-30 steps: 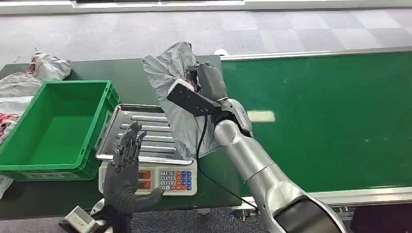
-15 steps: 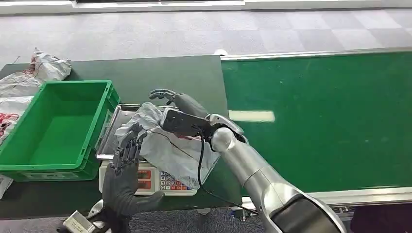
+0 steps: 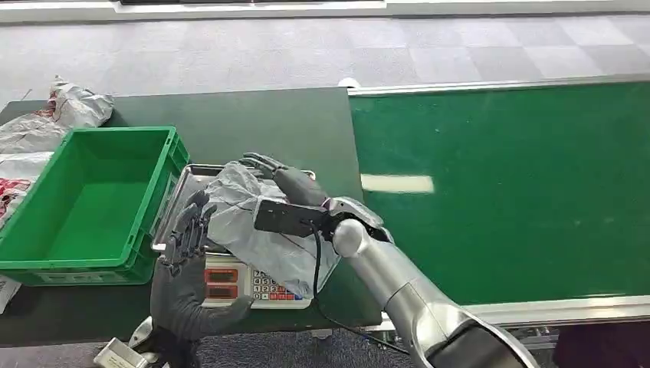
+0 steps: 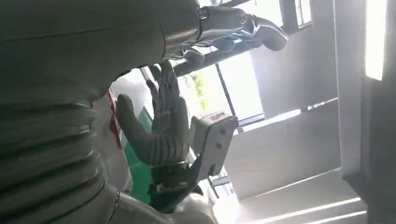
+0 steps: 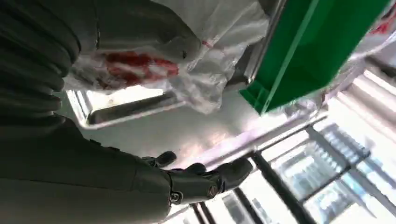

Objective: Moved the parcel from conveyor to table for the left to box.

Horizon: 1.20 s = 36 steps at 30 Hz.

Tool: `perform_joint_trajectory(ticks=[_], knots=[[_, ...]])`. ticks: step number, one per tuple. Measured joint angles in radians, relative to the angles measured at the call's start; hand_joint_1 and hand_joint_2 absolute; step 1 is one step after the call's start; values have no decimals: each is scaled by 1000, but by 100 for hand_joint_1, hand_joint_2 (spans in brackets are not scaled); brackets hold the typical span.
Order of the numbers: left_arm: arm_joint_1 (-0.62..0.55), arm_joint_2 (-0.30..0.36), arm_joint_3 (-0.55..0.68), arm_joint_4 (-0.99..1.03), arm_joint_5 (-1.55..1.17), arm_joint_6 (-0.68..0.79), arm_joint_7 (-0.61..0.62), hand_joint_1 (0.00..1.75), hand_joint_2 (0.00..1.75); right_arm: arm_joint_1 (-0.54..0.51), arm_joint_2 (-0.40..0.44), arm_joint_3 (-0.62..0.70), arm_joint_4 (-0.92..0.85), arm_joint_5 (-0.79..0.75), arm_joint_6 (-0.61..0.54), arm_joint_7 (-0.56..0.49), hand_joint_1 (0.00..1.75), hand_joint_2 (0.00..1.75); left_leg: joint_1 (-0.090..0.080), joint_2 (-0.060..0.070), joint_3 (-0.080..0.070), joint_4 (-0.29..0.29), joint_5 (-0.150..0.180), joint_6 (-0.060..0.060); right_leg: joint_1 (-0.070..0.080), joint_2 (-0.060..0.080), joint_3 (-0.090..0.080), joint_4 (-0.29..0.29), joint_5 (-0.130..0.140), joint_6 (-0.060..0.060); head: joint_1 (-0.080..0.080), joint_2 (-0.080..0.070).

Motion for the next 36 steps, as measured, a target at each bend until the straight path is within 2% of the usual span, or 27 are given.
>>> perform_joint_trajectory(ticks=[2,3,5,7,11,15,18,23,27,30,33,36], knots=[[14,-20,19,-11,-19,-1,0,0,175,53,-1,-17,-103,50,-272,7,0,175,0,0,0,0,0,0,0,0,-1,0,0,0,0,0],[20,-30,26,-15,-26,-3,0,0,175,94,1,-36,-196,87,-464,3,0,175,0,-2,-1,0,0,0,0,0,-1,0,0,0,0,0],[22,-43,32,-14,-31,-13,1,0,175,168,5,-78,-408,163,-764,19,0,175,0,-5,-2,0,-1,1,0,-4,-1,0,-1,0,0,0],[22,-53,40,-14,-35,-15,3,0,175,212,6,-100,-560,192,-921,39,0,175,-1,-3,-1,0,-1,1,0,-3,-1,-1,-2,0,0,0],[-5,-61,46,23,-77,5,30,0,175,319,10,-199,-947,163,-798,-25,0,175,-2,-6,-2,1,-2,2,-1,-6,-1,-2,-2,1,0,0],[-85,-62,68,140,-113,68,52,0,175,369,7,-265,-1259,204,-779,-31,0,175,-2,-3,-1,1,-2,2,-1,-4,0,-2,-2,2,0,0],[-147,-62,85,223,-141,101,72,0,175,384,2,-274,-1390,227,-776,-32,0,175,-2,-2,0,1,-2,2,-1,-2,1,-2,-1,2,0,0],[-192,-62,96,297,-173,115,94,0,175,398,-3,-283,-1499,229,-773,-31,0,175,-1,-1,1,1,-2,2,-1,-2,1,-2,-1,2,0,0],[-258,-40,79,421,-493,125,294,0,175,403,-5,-283,-1530,196,-772,-31,0,175,-1,-2,2,0,-2,2,-1,-2,2,-2,-1,2,0,0],[-351,-14,7,628,-749,145,389,0,175,404,-5,-281,-1539,172,-771,-31,0,175,-2,-2,2,1,-1,2,-1,-2,3,-2,-1,2,0,0],[-435,-11,-64,807,-854,206,403,0,175,404,-6,-280,-1539,162,-770,-31,0,175,-2,-6,7,0,-1,3,-1,-6,9,-2,-2,2,0,0],[-513,-22,-121,959,-885,246,410,0,175,403,-6,-276,-1539,175,-770,-31,0,175,-5,-11,7,-1,-4,8,-1,-10,20,-3,-7,9,0,0]])
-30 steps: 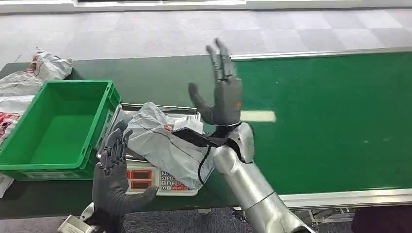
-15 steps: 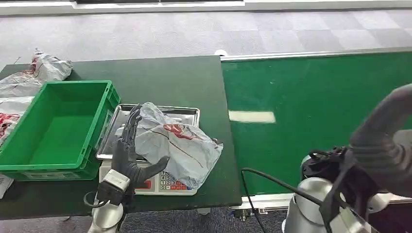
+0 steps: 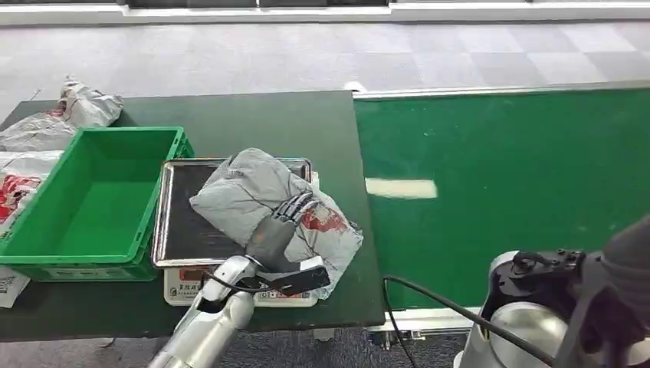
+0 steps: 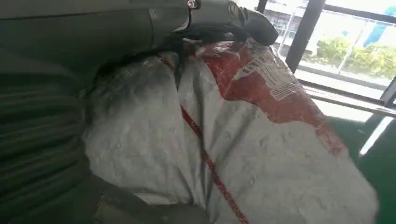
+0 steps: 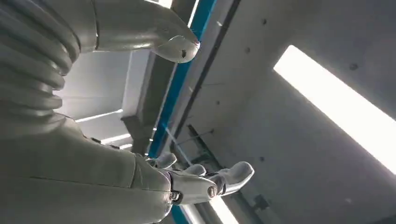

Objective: Moved the parcel from conveyor to table for the left to box.

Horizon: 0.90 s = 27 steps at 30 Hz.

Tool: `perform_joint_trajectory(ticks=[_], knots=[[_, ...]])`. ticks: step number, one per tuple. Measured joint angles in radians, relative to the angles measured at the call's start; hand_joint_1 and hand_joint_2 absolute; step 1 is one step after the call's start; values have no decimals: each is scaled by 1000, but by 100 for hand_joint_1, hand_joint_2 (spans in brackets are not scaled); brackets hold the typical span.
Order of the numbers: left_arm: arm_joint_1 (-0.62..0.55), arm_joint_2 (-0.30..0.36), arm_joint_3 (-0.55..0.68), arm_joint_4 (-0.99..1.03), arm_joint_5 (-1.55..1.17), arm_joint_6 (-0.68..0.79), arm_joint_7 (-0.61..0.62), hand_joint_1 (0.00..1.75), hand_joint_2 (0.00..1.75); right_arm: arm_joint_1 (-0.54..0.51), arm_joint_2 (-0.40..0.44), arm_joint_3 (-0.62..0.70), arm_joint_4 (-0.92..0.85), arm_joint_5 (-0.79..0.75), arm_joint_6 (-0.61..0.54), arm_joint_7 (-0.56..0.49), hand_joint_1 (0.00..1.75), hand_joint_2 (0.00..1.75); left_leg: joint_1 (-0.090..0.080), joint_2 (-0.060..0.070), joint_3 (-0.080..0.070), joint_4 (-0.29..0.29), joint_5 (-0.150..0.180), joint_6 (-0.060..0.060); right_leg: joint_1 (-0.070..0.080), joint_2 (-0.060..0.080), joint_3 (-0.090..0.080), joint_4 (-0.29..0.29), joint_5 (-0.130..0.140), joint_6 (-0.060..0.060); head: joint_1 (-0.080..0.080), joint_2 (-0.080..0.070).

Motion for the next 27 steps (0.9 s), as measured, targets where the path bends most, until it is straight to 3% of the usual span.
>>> perform_joint_trajectory(ticks=[3,4,7,9,12,18,27], knots=[[-54,-11,-29,76,-22,13,16,0,175,0,0,1,0,8,0,0,0,175,-1,1,6,0,-3,4,-1,1,6,-1,-5,1,0,0],[-70,-15,-37,101,-27,13,18,175,175,0,0,1,0,8,0,0,0,175,-1,2,8,0,-3,4,-1,1,9,-1,-7,2,0,0],[-99,-24,-52,149,-37,15,28,175,175,0,0,2,-2,13,0,0,0,175,-1,2,17,0,-5,5,-1,1,16,-2,-9,3,0,0],[-118,-32,-62,168,-44,27,41,175,175,0,0,4,-6,25,0,0,0,175,-1,3,15,0,-2,5,-1,2,15,-2,-2,4,0,0],[-146,-40,-63,182,-43,47,50,175,175,-1,0,16,-13,42,0,0,0,175,-1,6,-1,0,5,4,-3,4,-1,-2,10,2,0,0],[-155,-41,-63,212,-29,55,42,175,175,-1,0,19,-13,45,0,0,0,175,0,11,0,0,6,2,-4,9,-3,-2,11,0,0,0],[-168,-34,-42,215,104,44,-107,175,175,-1,0,13,-5,27,0,1,0,175,1,12,-1,-2,5,1,-2,10,-7,-1,9,-2,0,0]])
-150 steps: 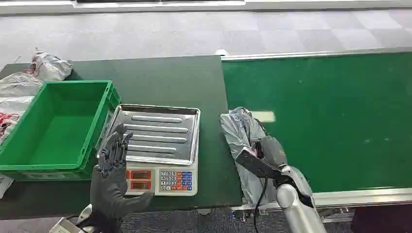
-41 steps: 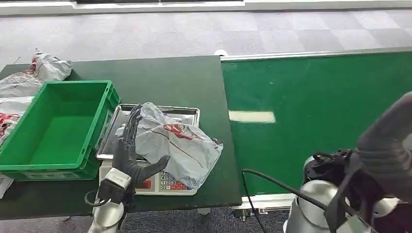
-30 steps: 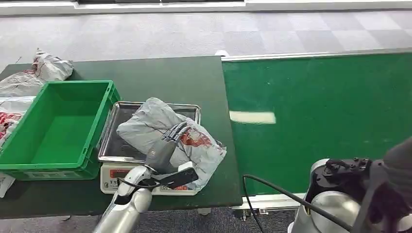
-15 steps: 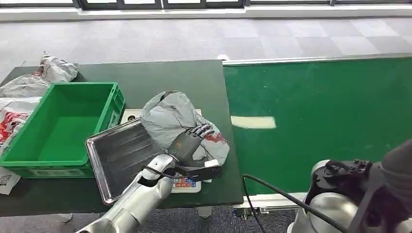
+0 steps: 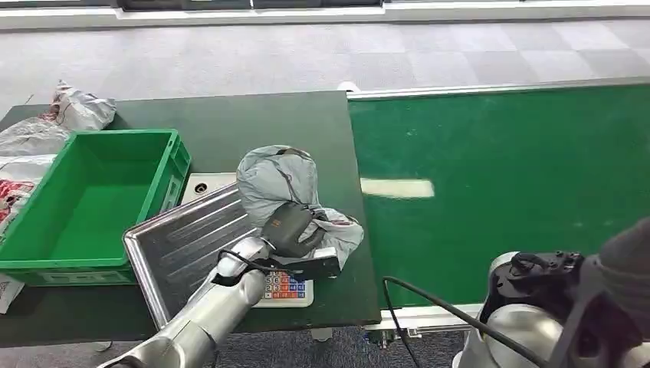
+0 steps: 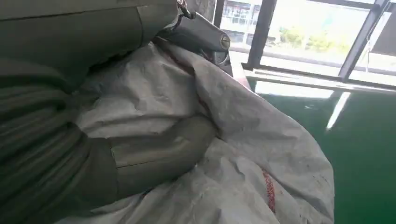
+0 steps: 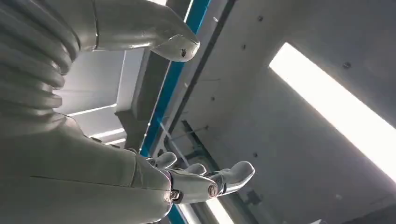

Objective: Moved the parcel from conveyor to table for the left to box.

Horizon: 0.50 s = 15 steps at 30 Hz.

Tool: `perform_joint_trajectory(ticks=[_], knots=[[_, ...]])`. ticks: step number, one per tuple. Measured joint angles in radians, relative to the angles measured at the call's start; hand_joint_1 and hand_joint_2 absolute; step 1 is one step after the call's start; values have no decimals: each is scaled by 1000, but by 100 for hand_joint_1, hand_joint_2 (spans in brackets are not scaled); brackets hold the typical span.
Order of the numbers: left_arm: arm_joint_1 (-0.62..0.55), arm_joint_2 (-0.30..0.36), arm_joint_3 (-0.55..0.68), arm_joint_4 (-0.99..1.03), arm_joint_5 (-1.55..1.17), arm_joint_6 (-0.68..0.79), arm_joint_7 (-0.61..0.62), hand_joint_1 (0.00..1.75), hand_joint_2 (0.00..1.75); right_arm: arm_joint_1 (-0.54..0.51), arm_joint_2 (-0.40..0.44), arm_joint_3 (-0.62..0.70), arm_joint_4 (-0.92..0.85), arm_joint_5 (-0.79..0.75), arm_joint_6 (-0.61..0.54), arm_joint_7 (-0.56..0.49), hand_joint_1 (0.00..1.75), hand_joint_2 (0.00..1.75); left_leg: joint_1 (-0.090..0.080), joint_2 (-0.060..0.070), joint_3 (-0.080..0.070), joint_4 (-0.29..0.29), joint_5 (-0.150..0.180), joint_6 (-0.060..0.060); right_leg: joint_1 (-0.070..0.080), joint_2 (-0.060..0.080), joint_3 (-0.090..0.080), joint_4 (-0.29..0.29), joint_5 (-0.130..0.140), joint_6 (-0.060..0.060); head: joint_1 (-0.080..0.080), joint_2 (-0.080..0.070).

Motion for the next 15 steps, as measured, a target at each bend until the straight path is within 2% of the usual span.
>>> perform_joint_trajectory(ticks=[12,15], knots=[[10,6,40,-25,87,17,-90,175,175,1,0,-11,8,-1,0,0,0,175,0,0,1,-1,0,-1,0,1,-6,0,0,-1,0,0],[23,8,69,-53,179,30,-149,175,175,2,0,-14,8,-4,0,0,0,175,0,0,1,-1,0,-1,0,1,-7,0,0,-1,0,0]])
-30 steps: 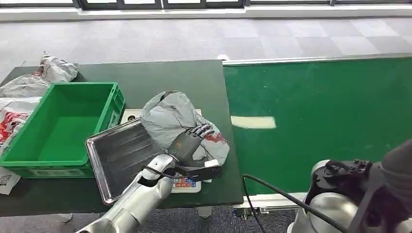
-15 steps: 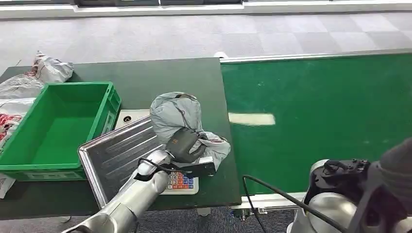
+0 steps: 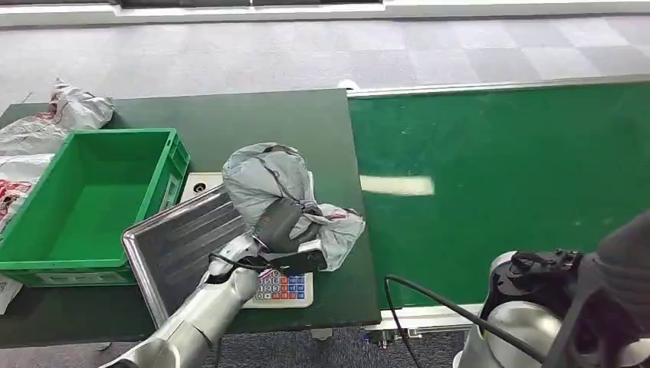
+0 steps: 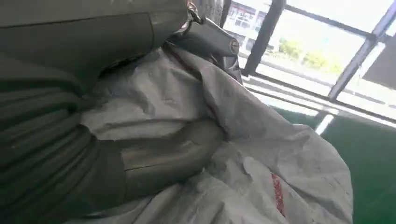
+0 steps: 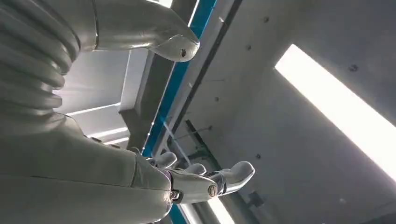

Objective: Moved the parcel from conveyor to table for the left to box.

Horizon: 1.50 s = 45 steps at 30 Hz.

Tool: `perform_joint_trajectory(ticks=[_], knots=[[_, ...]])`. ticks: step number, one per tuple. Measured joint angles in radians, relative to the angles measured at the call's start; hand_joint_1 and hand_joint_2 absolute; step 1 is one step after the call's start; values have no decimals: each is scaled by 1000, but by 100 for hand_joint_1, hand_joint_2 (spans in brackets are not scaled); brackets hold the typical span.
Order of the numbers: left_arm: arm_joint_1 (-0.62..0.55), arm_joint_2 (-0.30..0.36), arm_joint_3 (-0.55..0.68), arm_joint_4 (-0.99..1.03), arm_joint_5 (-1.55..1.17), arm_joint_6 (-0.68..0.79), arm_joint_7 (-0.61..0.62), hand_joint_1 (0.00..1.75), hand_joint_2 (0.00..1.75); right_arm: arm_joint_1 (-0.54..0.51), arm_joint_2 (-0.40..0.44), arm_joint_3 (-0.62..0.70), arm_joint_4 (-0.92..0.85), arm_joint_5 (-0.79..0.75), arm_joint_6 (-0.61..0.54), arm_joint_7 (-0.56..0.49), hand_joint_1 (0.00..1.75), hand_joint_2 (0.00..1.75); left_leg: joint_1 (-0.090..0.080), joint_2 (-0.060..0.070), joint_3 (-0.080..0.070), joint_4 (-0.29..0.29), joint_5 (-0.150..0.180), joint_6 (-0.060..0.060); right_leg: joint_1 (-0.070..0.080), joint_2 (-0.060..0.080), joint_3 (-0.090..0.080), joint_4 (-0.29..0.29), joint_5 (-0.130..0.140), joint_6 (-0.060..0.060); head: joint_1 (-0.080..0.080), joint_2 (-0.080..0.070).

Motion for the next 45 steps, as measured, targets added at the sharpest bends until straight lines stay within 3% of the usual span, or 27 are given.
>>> perform_joint_trajectory(ticks=[6,13,35,45], knots=[[40,17,94,-127,197,5,-85,175,175,1,-1,-7,19,-15,0,0,0,175,0,0,-1,0,0,0,0,-1,-1,0,0,0,0,0],[74,43,168,-264,258,35,-92,175,175,2,-2,-11,38,-21,0,0,0,175,0,-1,-2,0,0,0,0,-1,-2,0,0,0,0,0],[108,69,209,-388,212,181,-42,175,175,18,-5,-26,48,-25,0,0,0,175,0,-1,-3,0,0,0,0,-1,-2,0,0,0,0,0],[77,87,241,-397,-70,495,135,175,175,29,-8,-27,48,-28,0,0,0,175,0,-1,-3,0,0,0,0,-1,-2,0,0,0,0,0]])
